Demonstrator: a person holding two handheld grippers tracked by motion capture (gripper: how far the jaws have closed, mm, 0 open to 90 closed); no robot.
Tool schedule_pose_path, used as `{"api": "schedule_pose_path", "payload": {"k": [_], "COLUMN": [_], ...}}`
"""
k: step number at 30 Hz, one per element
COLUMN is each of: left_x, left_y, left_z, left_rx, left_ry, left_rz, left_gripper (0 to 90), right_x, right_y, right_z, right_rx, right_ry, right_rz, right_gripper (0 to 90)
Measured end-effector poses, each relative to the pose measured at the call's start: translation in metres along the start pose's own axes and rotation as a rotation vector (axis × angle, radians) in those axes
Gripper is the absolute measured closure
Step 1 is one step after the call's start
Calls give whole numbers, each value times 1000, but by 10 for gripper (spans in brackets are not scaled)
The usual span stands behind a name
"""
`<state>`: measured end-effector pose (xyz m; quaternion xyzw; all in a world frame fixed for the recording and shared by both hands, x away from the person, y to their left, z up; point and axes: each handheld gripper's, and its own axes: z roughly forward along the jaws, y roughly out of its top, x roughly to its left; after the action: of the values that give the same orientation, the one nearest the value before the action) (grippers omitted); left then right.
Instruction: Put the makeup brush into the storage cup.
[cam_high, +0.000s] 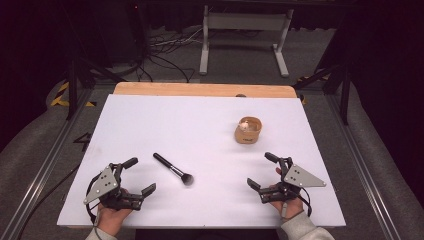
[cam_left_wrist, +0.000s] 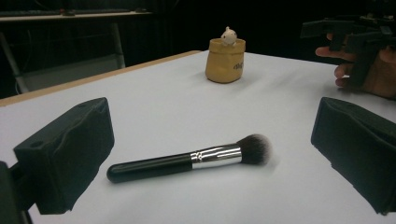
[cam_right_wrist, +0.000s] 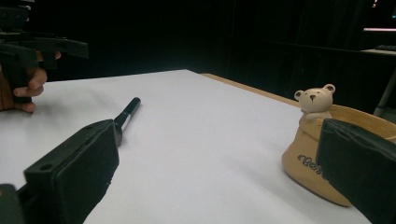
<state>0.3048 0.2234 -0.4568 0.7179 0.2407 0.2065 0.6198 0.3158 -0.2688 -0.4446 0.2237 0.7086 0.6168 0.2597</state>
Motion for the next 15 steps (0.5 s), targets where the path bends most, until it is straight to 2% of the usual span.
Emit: {"api": "schedule_pose_path", "payload": {"k": [1, 3, 10, 15], "left_x": [0, 0, -3, -3], "left_y": [0, 0, 3, 4], "left_z": [0, 1, 2, 0], "left_rx": [7, 17, 31, 18], "left_ry": [-15, -21, -28, -30], "left_rz": [-17, -18, 6, 8], "left_gripper": [2, 11, 9, 5], "right_x": [0, -1, 2, 1], "right_y": [0, -1, -1, -1], "right_z": [0, 1, 2, 1], "right_rx": [0, 0, -1, -4], "right_ry": [1, 4, 23, 21], "right_rz": [0, 2, -4, 5], "right_gripper": [0, 0, 0, 0]}}
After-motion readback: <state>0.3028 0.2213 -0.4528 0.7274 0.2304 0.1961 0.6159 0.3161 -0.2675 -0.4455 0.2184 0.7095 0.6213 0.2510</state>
